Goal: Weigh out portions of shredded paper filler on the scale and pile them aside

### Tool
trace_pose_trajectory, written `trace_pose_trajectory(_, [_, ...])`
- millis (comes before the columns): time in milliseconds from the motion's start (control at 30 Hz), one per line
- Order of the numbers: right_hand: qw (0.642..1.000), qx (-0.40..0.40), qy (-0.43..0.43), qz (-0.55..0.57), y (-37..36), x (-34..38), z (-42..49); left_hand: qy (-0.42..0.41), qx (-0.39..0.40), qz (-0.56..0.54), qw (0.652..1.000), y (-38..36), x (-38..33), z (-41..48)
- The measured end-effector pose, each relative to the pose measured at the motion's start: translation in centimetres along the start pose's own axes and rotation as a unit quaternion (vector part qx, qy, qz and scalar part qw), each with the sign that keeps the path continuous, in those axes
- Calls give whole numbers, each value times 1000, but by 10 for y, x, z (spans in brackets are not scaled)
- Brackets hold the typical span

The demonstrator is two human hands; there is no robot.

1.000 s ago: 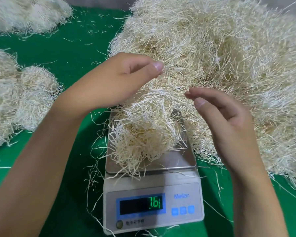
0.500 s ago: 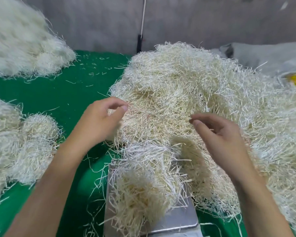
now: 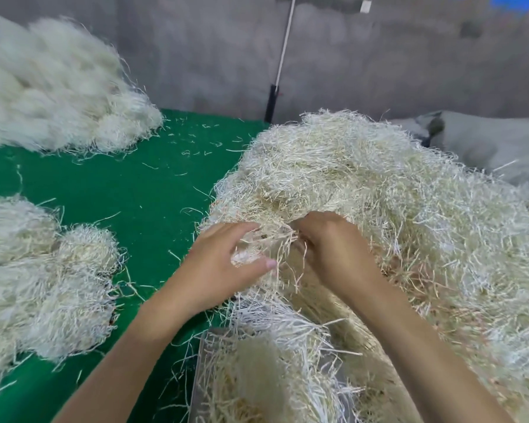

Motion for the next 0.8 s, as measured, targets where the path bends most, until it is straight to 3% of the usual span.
trace_pose_trajectory(200, [991, 2, 13, 135, 15, 36, 7, -26, 13, -91, 995, 1, -20, -14])
trace_pose_trajectory(367, [925, 11, -80, 371, 11, 22, -6, -65, -91, -200, 973, 32, -27, -21])
trace_pose_trajectory(433, [883, 11, -107, 458, 5, 22, -9, 0, -33, -335, 942, 21, -17, -16])
trace_pose_trajectory(500, [864, 29, -91, 494, -1, 28, -6, 70, 68, -454, 886, 3, -10, -11])
trace_pose_trajectory(600, [886, 36, -82, 455, -11, 22, -4, 46, 91, -536, 838, 12, -16, -11])
trace_pose_trajectory(733, [959, 75, -77, 264, -26, -6, -4, 45, 83, -666, 740, 27, -9, -7])
trace_pose_trajectory(800, [970, 100, -82, 207, -35, -16, -5, 89, 96, -657, 743, 20, 0, -3])
Point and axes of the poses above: each hand's wrist, its own z-axis towards the middle knuckle, its own y-axis out of the back of the hand, x = y × z, the point moved 9 cm from there along z, towards the middle knuckle, and after that the axes turned 15 degrees about y, right-handed, at the moved point
